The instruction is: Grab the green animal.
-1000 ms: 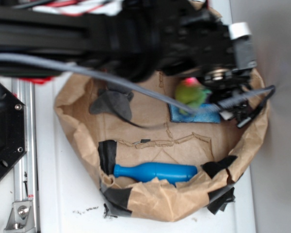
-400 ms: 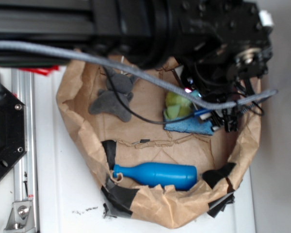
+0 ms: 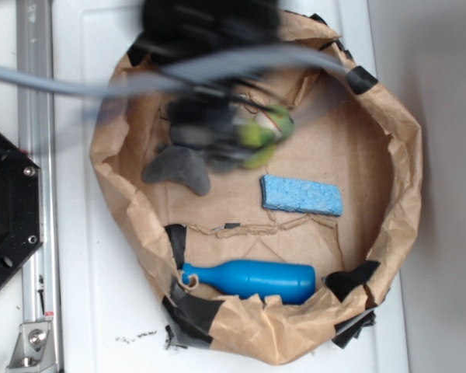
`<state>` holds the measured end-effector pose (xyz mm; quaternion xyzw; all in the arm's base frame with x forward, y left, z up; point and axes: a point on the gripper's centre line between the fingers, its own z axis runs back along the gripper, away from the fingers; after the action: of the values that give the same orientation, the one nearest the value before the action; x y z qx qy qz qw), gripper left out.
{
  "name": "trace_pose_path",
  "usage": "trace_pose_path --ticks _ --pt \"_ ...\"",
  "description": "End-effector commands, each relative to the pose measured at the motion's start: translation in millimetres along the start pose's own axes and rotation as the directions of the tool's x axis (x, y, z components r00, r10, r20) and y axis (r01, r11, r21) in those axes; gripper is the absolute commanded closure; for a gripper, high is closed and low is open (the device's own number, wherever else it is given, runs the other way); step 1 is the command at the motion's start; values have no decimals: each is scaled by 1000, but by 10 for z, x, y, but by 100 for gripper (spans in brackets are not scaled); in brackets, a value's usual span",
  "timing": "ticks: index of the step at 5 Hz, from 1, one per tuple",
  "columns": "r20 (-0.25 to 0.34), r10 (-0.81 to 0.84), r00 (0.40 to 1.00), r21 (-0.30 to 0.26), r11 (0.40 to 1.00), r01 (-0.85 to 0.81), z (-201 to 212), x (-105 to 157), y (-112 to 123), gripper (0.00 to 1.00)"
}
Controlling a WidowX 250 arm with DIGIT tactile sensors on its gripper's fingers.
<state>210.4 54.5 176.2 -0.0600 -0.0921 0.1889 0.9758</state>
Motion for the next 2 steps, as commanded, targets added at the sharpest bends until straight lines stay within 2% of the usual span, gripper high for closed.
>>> trace_pose_path --ticks 1,2 --pt "25 -53 998 21 998 52 -40 -502 376 0" --pt "-6 -154 988 68 986 154 -111 -539 170 0"
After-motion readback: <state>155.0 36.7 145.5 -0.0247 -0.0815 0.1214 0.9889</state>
